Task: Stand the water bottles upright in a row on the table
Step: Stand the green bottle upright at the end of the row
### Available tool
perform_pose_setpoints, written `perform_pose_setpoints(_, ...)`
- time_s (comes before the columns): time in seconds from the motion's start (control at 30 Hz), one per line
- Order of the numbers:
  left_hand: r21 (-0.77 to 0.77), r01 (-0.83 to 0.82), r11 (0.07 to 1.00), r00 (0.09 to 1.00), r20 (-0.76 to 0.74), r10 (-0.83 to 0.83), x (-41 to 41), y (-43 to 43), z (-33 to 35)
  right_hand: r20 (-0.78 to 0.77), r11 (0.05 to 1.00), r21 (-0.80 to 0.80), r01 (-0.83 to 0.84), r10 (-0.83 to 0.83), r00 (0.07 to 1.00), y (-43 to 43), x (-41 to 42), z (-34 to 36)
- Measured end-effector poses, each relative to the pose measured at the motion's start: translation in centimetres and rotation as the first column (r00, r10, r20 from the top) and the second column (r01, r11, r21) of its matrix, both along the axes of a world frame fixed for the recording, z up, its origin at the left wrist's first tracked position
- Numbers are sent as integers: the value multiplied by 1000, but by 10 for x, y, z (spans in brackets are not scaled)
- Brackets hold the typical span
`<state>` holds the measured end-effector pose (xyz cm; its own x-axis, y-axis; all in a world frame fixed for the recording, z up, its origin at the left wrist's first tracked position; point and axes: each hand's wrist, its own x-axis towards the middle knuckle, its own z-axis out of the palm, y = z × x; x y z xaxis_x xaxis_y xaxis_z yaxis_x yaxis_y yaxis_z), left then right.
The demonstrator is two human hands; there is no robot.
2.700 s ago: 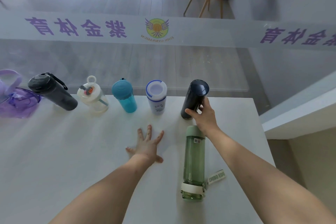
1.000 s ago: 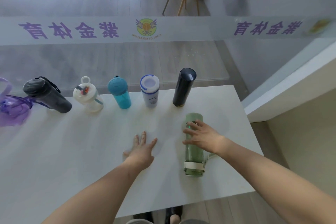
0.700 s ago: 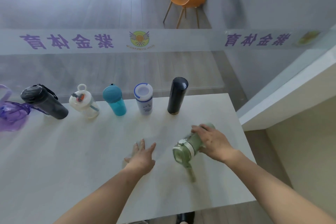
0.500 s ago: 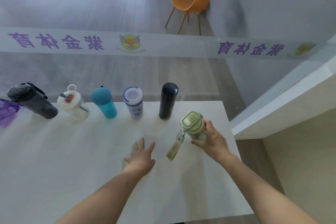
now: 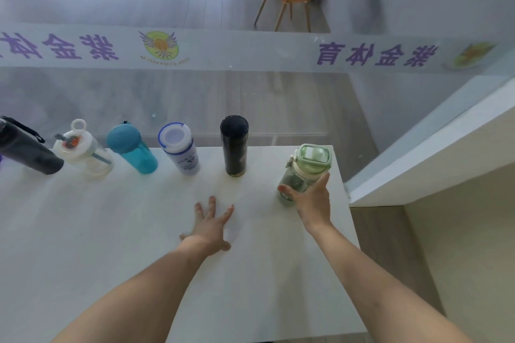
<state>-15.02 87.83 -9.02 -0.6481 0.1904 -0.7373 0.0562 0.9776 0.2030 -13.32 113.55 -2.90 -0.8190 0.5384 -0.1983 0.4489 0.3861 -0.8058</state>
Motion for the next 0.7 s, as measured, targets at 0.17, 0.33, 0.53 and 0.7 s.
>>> perform_pose_setpoints(0.17, -8, -3, 1000, 1000, -8, 3, 1, 2, 0, -59, 988, -112, -107, 101, 993, 11, 10, -10)
perform_pose_setpoints(0.33, -2, -5, 1000, 1000, -15, 5, 1, 2, 0, -54, 999, 13, -37, 38, 998, 9, 7, -17)
perform_pose_setpoints(0.53, -3, 5, 1000, 1000, -10, -6, 1, 2, 0, -32, 999, -14, -33, 32, 999, 0, 6, -22)
perform_pose_setpoints(0.7, -5, 8, 1000, 1000, -13, -8, 1, 1, -1, -4, 995, -19, -100, 100, 995, 8, 14, -35)
